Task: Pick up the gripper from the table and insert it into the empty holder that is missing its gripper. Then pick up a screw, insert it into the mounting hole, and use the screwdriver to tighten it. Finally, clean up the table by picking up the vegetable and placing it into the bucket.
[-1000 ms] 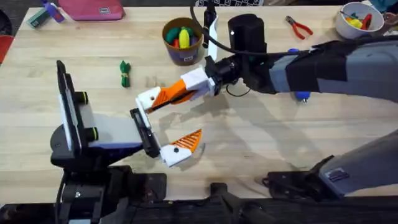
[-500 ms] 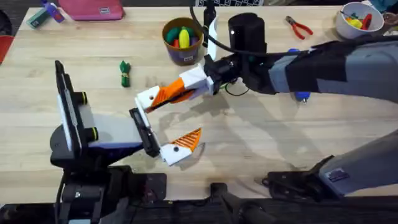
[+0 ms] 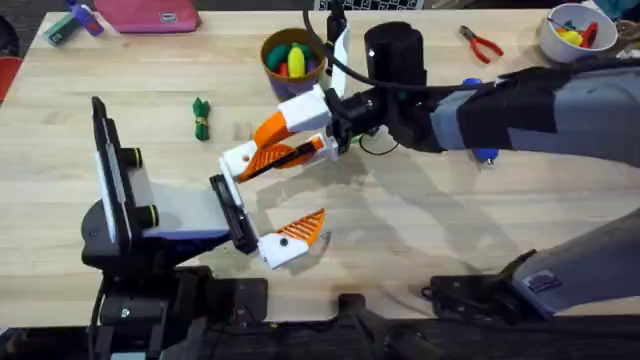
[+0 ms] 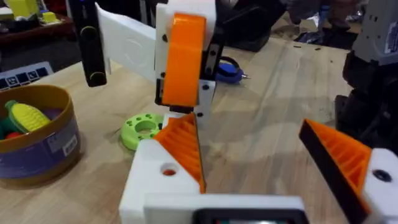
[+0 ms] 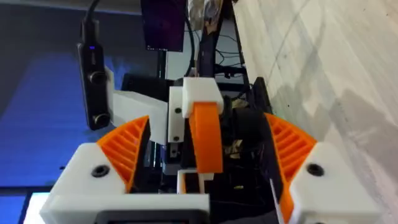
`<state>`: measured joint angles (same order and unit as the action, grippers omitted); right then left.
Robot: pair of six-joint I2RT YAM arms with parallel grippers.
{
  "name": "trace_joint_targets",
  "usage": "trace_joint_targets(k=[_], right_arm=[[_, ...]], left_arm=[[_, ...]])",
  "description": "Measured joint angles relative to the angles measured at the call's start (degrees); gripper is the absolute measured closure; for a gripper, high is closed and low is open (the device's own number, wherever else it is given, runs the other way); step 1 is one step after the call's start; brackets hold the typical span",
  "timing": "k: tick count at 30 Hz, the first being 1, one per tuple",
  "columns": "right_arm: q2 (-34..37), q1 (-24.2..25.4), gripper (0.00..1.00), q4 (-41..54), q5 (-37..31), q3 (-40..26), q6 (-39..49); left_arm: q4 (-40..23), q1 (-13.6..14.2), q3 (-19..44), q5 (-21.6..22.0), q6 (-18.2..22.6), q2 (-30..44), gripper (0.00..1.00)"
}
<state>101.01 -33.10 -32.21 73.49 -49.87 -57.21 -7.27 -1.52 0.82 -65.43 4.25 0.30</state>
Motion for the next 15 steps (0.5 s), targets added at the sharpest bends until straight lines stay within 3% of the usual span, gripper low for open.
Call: trace_joint_targets(k=[15], right_arm=[[0.0, 0.0, 0.030, 0.6, -0.2, 0.0, 0.8]], left_arm=[[0.0, 0.0, 0.0, -0.4, 0.0, 0.0, 0.015]])
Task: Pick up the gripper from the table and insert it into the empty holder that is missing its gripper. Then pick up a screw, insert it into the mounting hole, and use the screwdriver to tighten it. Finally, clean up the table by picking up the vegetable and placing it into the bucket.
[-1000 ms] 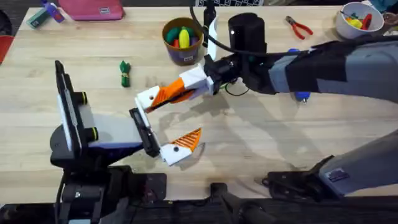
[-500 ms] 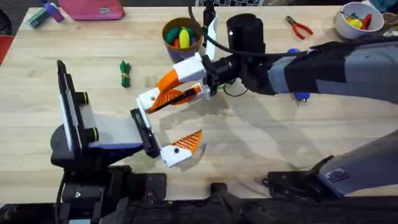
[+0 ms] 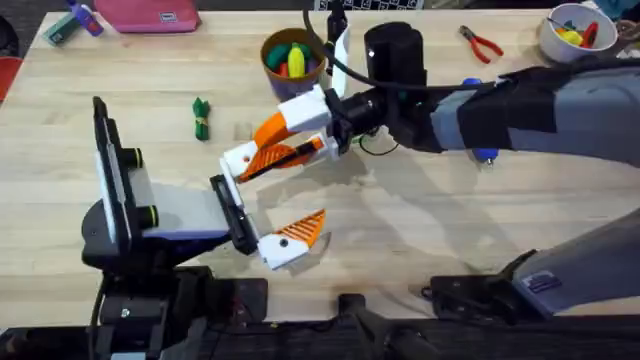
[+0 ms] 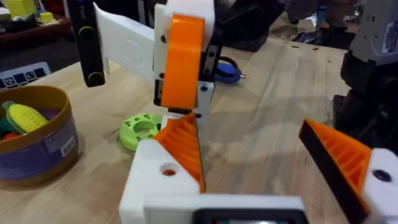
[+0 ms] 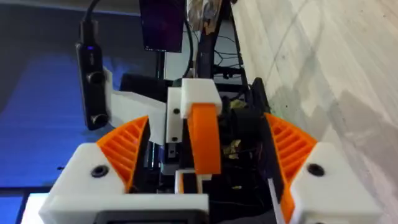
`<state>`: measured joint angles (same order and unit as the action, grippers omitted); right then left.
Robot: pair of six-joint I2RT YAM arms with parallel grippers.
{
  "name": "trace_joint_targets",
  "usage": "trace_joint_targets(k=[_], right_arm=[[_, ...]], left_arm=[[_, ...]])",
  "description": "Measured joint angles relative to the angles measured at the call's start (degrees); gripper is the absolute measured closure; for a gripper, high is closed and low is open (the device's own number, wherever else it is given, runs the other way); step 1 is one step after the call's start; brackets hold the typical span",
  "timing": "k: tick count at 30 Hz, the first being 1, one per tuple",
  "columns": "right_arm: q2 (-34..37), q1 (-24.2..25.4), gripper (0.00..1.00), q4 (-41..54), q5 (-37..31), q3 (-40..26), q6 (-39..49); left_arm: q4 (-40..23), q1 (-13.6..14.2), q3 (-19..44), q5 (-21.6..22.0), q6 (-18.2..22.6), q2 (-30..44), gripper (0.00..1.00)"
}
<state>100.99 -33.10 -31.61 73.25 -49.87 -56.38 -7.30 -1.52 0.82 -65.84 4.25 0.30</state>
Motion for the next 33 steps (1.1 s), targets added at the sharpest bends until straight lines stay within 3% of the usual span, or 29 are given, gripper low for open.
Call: trace_joint_targets(k=[6, 10, 15, 21, 25, 29, 33], right_arm=[[-3.7, 1.3, 0.027, 12.0, -1.3, -0.1, 5.4], [-10.0, 3.4, 0.027, 32.2, -6.0, -2.9, 13.5], [-16.6, 5.6, 0.024, 58.7, -16.5, -11.0, 26.9], [-18.8, 7.1, 0.024, 81.3, -34.2, -24.5, 38.4], [-18.8, 6.9, 0.023, 88.9, -48.2, -30.6, 42.3], [-18.8, 5.9, 0.024, 91.7, -61.0, -32.4, 44.1], [-18.4, 5.2, 0.026, 92.7, -67.7, -32.4, 44.9]], left_arm=[[0.0, 0.0, 0.0, 0.0, 0.0, 0.0, 0.014], [0.0, 0.0, 0.0, 0.0, 0.0, 0.0, 0.014], [0.0, 0.0, 0.0, -0.2, 0.0, 0.0, 0.015], [0.0, 0.0, 0.0, -0.2, 0.0, 0.0, 0.015], [0.0, 0.0, 0.0, -0.2, 0.0, 0.0, 0.014], [0.0, 0.0, 0.0, -0.2, 0.0, 0.0, 0.016], [0.0, 0.0, 0.0, -0.2, 0.0, 0.0, 0.014]])
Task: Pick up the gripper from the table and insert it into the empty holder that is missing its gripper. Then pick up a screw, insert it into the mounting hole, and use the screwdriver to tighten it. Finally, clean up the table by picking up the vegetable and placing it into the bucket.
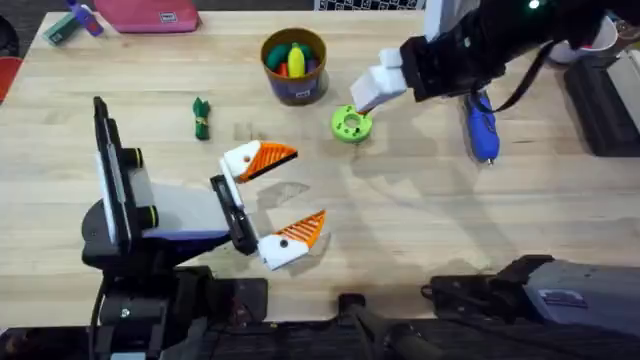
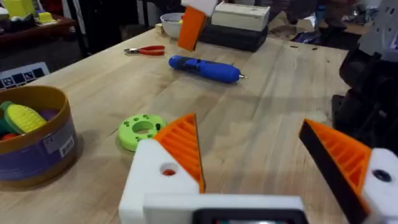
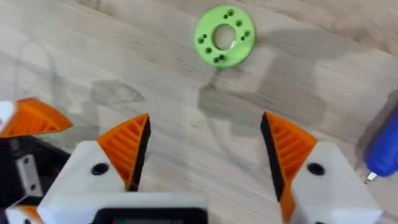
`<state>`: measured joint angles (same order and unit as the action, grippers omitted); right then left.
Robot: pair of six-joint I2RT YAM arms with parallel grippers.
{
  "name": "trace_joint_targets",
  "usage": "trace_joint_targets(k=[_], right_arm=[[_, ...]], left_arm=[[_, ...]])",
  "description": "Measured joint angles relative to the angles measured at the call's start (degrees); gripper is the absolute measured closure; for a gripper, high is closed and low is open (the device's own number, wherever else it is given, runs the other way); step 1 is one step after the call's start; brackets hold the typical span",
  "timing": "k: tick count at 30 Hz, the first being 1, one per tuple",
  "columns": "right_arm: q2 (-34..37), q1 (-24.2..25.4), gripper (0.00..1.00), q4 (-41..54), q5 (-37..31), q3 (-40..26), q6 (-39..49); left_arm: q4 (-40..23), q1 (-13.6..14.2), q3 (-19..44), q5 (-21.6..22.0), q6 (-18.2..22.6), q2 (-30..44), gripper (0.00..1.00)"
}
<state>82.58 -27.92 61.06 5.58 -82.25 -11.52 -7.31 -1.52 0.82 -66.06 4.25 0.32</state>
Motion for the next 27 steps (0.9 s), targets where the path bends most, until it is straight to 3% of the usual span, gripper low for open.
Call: trace_joint_targets(k=[12, 23, 27], right_arm=[[8.0, -1.5, 0.033, -0.4, -5.6, 0.0, 0.7], [17.4, -2.7, 0.095, -5.4, -8.8, 0.0, -0.3], [19.2, -3.0, 0.173, -6.5, -10.2, 0.0, -1.1]], left_arm=[[0.0, 0.0, 0.0, -0.1, 0.0, 0.0, 0.014], [0.0, 0.0, 0.0, -0.2, 0.0, 0.0, 0.015], [0.0, 0.0, 0.0, -0.2, 0.0, 0.0, 0.015]])
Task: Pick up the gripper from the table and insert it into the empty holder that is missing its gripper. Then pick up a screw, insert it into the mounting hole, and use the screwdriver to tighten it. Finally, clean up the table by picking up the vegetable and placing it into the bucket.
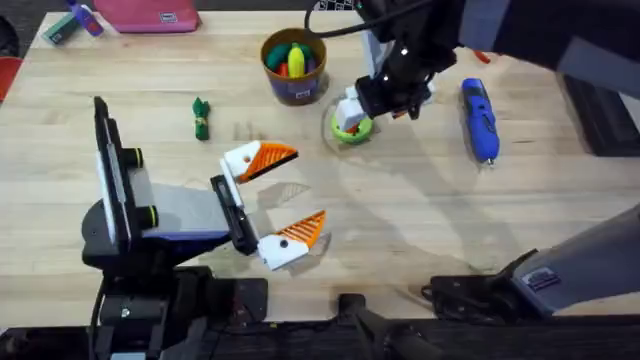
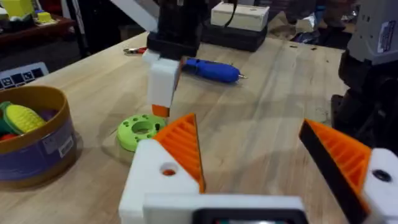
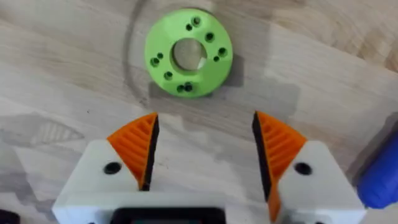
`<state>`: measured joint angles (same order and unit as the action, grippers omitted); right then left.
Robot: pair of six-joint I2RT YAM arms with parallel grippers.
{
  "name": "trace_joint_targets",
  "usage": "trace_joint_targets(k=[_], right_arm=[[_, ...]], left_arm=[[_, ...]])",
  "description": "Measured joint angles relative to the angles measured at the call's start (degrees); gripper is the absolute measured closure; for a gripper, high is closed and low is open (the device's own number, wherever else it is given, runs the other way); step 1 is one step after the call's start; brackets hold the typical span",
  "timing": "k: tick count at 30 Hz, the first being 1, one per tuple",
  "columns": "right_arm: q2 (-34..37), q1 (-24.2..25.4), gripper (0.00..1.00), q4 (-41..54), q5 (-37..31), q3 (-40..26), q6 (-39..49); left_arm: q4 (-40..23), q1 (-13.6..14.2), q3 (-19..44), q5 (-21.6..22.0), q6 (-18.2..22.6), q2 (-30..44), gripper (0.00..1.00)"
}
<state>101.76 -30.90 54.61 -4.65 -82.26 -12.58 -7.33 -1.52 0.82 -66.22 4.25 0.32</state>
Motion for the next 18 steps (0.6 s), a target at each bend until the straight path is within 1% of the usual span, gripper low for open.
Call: trace_joint_targets(k=[4, 7, 9, 12, 18], right_arm=[[1.1, -1.2, 0.243, -2.2, -0.5, 0.0, -0.5], [1.9, -1.7, 0.316, -3.3, -0.5, 0.0, -0.7], [2.7, -1.8, 0.343, -3.4, -0.5, 0.0, -0.7], [4.3, -1.8, 0.427, -3.6, -0.5, 0.0, -0.7], [6.2, -1.8, 0.553, -5.3, -0.5, 0.0, -0.7]], left_arm=[[0.0, 0.0, 0.0, 0.0, 0.0, 0.0, 0.016], [0.0, 0.0, 0.0, 0.0, 0.0, 0.0, 0.016], [0.0, 0.0, 0.0, 0.0, 0.0, 0.0, 0.015], [0.0, 0.0, 0.0, 0.0, 0.0, 0.0, 0.014], [0.0, 0.0, 0.0, 0.0, 0.0, 0.0, 0.015]])
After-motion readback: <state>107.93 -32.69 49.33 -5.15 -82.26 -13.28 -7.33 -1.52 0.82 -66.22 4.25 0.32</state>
